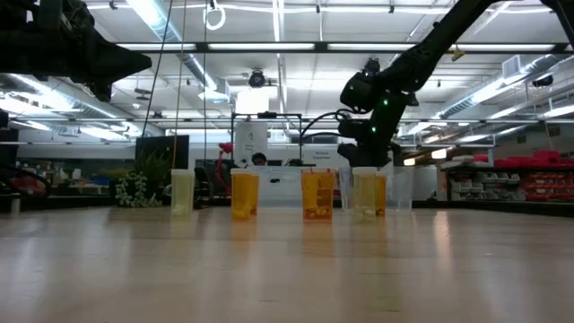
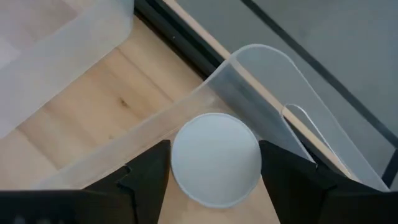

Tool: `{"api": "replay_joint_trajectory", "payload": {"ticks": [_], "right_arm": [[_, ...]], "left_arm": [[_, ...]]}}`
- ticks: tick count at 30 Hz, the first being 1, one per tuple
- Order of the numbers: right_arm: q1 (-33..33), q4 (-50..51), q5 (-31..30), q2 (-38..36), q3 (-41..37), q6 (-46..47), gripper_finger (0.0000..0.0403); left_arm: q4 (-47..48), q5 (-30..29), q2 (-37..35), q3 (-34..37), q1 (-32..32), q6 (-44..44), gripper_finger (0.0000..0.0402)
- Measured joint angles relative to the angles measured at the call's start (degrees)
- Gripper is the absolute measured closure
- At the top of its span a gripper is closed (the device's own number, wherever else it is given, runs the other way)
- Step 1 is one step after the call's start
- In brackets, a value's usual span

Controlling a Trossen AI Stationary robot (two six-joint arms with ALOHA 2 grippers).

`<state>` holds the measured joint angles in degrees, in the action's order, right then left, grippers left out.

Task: Pick and place medicine bottles into bin by pill shape (circle, oval)
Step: Put the bottom right big orange pill into the right transparent bin, then put the top right big orange pill into the right transparent bin

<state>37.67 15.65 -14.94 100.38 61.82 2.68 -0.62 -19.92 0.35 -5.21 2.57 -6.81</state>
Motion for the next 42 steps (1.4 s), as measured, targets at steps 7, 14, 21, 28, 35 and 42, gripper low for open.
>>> {"api": "replay_joint_trajectory", "payload": {"ticks": [7, 14, 21, 28, 35, 42], "right_arm": [[-1.19, 8.96, -0.02, 0.0, 4.89, 0.97, 0.015], [-2.83, 15.17, -1.36, -0.8, 7.7, 1.36, 0.0137], [-6.76, 12.15, -2.54, -9.13, 5.78, 0.98, 0.0134], [-14.05, 2.34, -0.61, -17.46, -2.06, 2.81, 0.0134], [-23.88, -10.21, -0.7, -20.02, -13.33, 3.66, 0.0134], [-32.27, -19.93, -5.06, -20.02, -21.18, 3.62, 0.0134]], "left_arm": [[0.0, 0.02, -0.01, 0.02, 0.0, -0.02, 0.0366], [0.0, 0.0, -0.01, 0.0, 0.0, 0.0, 0.0375], [-0.01, 0.0, 0.0, 0.01, 0.01, -0.02, 0.0372], [0.01, 0.02, 0.0, 0.01, 0.02, -0.01, 0.0366], [0.02, 0.02, 0.01, 0.0, 0.0, 0.0, 0.0371], [0.0, 0.02, 0.01, 0.0, 0.0, -0.02, 0.0369]]}}
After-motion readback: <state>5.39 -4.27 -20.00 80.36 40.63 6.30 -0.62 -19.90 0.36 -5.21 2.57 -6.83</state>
